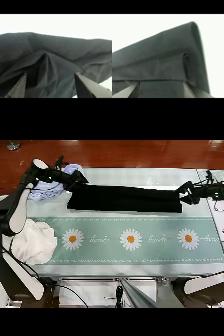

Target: Fold the shirts.

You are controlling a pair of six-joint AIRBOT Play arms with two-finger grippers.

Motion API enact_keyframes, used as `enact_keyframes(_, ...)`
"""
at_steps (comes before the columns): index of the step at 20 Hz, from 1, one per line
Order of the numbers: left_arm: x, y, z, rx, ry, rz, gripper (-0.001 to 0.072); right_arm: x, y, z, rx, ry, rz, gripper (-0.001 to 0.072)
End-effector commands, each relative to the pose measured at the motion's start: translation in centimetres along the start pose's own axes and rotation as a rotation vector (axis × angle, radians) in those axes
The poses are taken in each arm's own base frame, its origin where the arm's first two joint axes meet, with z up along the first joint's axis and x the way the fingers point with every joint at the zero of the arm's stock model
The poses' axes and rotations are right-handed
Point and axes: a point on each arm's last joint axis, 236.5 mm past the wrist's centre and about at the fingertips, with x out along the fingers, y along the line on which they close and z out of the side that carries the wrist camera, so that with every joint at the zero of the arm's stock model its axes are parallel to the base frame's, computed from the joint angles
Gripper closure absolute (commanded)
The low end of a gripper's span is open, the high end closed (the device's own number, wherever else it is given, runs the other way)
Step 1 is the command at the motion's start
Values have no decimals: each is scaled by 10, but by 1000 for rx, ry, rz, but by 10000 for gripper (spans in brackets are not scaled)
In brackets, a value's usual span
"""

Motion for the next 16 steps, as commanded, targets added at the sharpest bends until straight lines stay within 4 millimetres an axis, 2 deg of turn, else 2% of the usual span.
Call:
enact_keyframes(1, -63, 29, -14, 17, 125, 109, 8, -36, -19, 2, -42, 39, -10, 89)
enact_keyframes(3, -123, 73, -26, 10, 164, 284, 8, -54, -43, 3, 20, 35, -29, 90)
enact_keyframes(4, -148, 83, -26, -3, 136, 330, 8, -57, -52, 3, 39, 33, -34, 90)
enact_keyframes(5, -167, 79, -22, -8, 77, 329, 8, -55, -57, 2, 49, 39, -36, 90)
enact_keyframes(6, -179, 66, -17, 2, 10, 308, 7, -50, -61, 0, 58, 52, -34, 90)
enact_keyframes(7, -185, 40, -18, 34, -47, 258, 8, -40, -62, -4, 64, 74, -29, 90)
enact_keyframes(9, -179, -11, -41, 177, -100, 206, 7, -19, -61, -12, 67, 118, -21, 90)
enact_keyframes(11, -164, -44, -69, 271, -169, 197, 7, 3, -56, -23, 77, 172, -4, 90)
enact_keyframes(14, -139, -69, -114, 332, -165, 174, 7, 27, -36, -31, 73, 205, 43, 90)
enact_keyframes(16, -120, -78, -133, 361, -119, 161, 7, 38, -22, -36, 44, 218, 41, 120)
